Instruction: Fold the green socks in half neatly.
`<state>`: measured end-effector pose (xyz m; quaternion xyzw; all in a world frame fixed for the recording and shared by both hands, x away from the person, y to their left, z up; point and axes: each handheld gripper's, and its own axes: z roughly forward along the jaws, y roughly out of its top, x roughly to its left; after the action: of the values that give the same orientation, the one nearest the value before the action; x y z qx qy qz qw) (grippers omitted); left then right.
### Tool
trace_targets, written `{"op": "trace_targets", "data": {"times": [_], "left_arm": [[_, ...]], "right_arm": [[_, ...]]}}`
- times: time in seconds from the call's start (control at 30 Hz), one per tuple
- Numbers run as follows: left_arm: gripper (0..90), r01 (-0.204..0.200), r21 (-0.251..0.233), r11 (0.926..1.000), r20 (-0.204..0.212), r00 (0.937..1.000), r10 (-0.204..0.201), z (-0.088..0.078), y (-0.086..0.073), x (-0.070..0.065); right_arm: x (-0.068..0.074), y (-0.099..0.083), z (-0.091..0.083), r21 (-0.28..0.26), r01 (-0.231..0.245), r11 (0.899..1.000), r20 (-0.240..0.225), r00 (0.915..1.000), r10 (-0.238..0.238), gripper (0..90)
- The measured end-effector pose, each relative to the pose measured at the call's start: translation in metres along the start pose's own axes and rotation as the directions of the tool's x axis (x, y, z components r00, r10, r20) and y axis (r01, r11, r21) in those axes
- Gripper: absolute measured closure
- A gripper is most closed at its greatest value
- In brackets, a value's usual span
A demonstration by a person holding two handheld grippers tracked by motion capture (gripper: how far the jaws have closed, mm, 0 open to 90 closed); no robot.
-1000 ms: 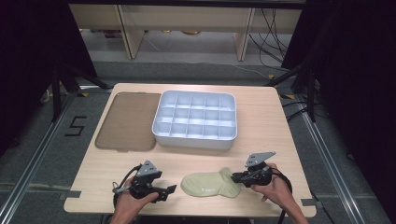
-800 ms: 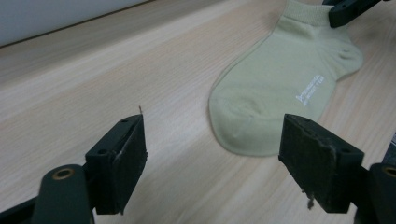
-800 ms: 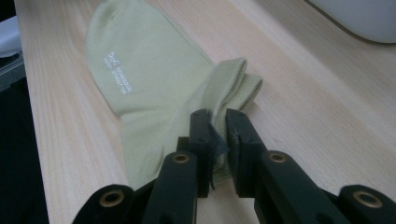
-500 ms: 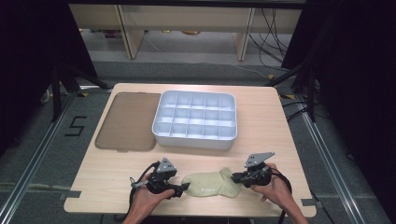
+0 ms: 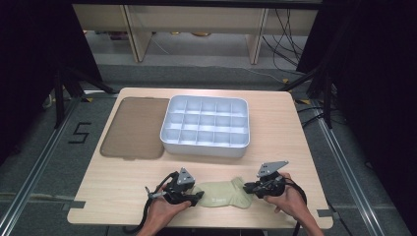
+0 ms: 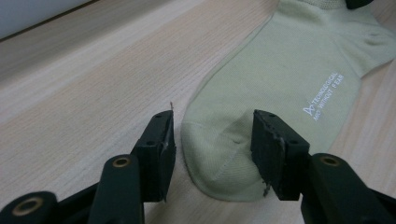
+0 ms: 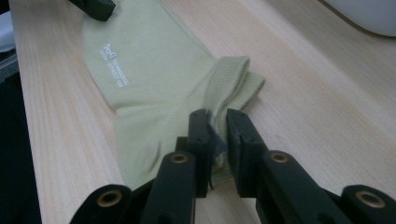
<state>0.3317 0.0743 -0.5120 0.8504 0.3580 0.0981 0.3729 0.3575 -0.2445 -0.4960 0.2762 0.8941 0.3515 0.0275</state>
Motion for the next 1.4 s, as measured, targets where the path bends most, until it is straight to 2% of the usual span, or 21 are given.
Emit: {"op": "trace_targets", "data": {"times": [0.13,0.17,0.2,0.3,0.33,0.5,0.53,0.6,0.63,0.67,0.73,0.77,0.87,0.9,0.93,1.03,1.1,1.13,1.23,1.27,1.4], "left_arm": [[61.6,0.010,-0.011,0.9999,-0.005,0.9999,-0.010,0.000,-0.001,-0.004],[61.6,0.008,-0.013,0.9999,-0.003,1.0000,-0.008,0.000,-0.002,-0.005],[65.4,0.013,-0.013,0.9998,0.006,0.9999,-0.013,-0.001,-0.002,-0.005],[77.1,0.022,-0.045,0.9988,-0.005,0.9997,-0.022,0.000,-0.003,-0.008],[80.7,0.006,-0.050,0.9987,-0.002,1.0000,-0.006,0.000,-0.003,-0.010],[81.8,0.006,-0.060,0.9982,0.006,1.0000,-0.005,-0.004,-0.001,-0.012],[81.8,-0.013,-0.054,0.9985,0.020,0.9997,0.014,-0.005,0.000,-0.011],[81.9,0.013,-0.063,0.9979,0.023,0.9997,-0.012,-0.005,0.000,-0.011],[82.0,0.008,-0.059,0.9982,0.037,0.9993,-0.006,-0.006,0.001,-0.010],[82.0,0.004,-0.052,0.9986,0.046,0.9989,-0.001,-0.007,0.001,-0.010],[81.9,0.024,-0.065,0.9976,0.053,0.9984,-0.021,-0.008,0.002,-0.010],[81.9,0.017,-0.051,0.9986,0.050,0.9987,-0.014,-0.010,0.002,-0.009],[82.0,0.028,-0.053,0.9982,0.062,0.9978,-0.024,-0.013,0.004,-0.009],[82.0,0.030,-0.057,0.9980,0.056,0.9981,-0.027,-0.013,0.005,-0.010],[82.0,0.013,-0.049,0.9987,0.058,0.9983,-0.010,-0.015,0.005,-0.009],[82.0,0.013,-0.054,0.9984,0.066,0.9978,-0.009,-0.015,0.006,-0.009],[82.0,0.004,-0.046,0.9989,0.066,0.9978,-0.001,-0.017,0.006,-0.008],[82.0,0.013,-0.050,0.9986,0.061,0.9981,-0.010,-0.017,0.007,-0.008],[82.0,0.017,-0.052,0.9985,0.058,0.9982,-0.014,-0.019,0.007,-0.006],[82.0,0.010,-0.048,0.9988,0.071,0.9974,-0.006,-0.020,0.007,-0.005],[82.0,0.026,-0.062,0.9978,0.071,0.9973,-0.021,-0.022,0.008,-0.004]], "right_arm": [[0.000,0.000,0.000,0.001,-0.002,1.000,-0.001,1.0000,0.002,80.2],[0.000,0.000,0.000,0.000,0.004,1.000,-0.002,1.0000,-0.004,80.2],[0.000,0.000,0.001,0.000,0.004,1.000,0.003,1.0000,-0.004,80.2],[0.000,-0.001,0.002,-0.001,0.002,1.000,0.014,0.9999,-0.002,80.0],[0.000,-0.001,0.001,-0.005,0.011,1.000,0.012,0.9999,-0.011,79.6],[0.000,-0.002,0.000,-0.001,-0.021,1.000,0.015,0.9997,0.021,76.3],[0.000,-0.002,0.000,-0.005,-0.029,1.000,0.023,0.9993,0.029,75.2],[-0.001,-0.001,-0.001,-0.025,-0.024,0.999,0.052,0.9984,0.025,74.3],[0.002,0.003,-0.006,-0.053,-0.012,0.999,0.079,0.9967,0.016,75.2],[0.002,0.003,-0.006,-0.053,-0.012,0.999,0.079,0.9967,0.016,75.2],[0.006,0.008,-0.009,-0.089,0.007,0.996,0.102,0.9948,0.002,76.4],[0.012,0.015,-0.009,-0.130,0.035,0.991,0.108,0.9939,-0.021,79.1],[0.018,0.021,-0.005,-0.141,0.056,0.988,0.097,0.9944,-0.042,82.1],[0.027,0.030,0.003,-0.146,0.078,0.986,0.096,0.9933,-0.064,86.6],[0.029,0.034,0.007,-0.150,0.096,0.984,0.104,0.9913,-0.081,87.7],[0.033,0.041,0.016,-0.142,0.113,0.983,0.102,0.9898,-0.099,89.5],[0.035,0.044,0.025,-0.124,0.110,0.986,0.091,0.9909,-0.099,90.0],[0.035,0.047,0.034,-0.112,0.110,0.988,0.082,0.9915,-0.101,90.0],[0.035,0.050,0.041,-0.095,0.109,0.989,0.077,0.9917,-0.102,90.0],[0.036,0.051,0.042,-0.095,0.101,0.990,0.073,0.9928,-0.094,90.0],[0.032,0.056,0.054,-0.078,0.091,0.993,0.079,0.9933,-0.084,90.0]]}}
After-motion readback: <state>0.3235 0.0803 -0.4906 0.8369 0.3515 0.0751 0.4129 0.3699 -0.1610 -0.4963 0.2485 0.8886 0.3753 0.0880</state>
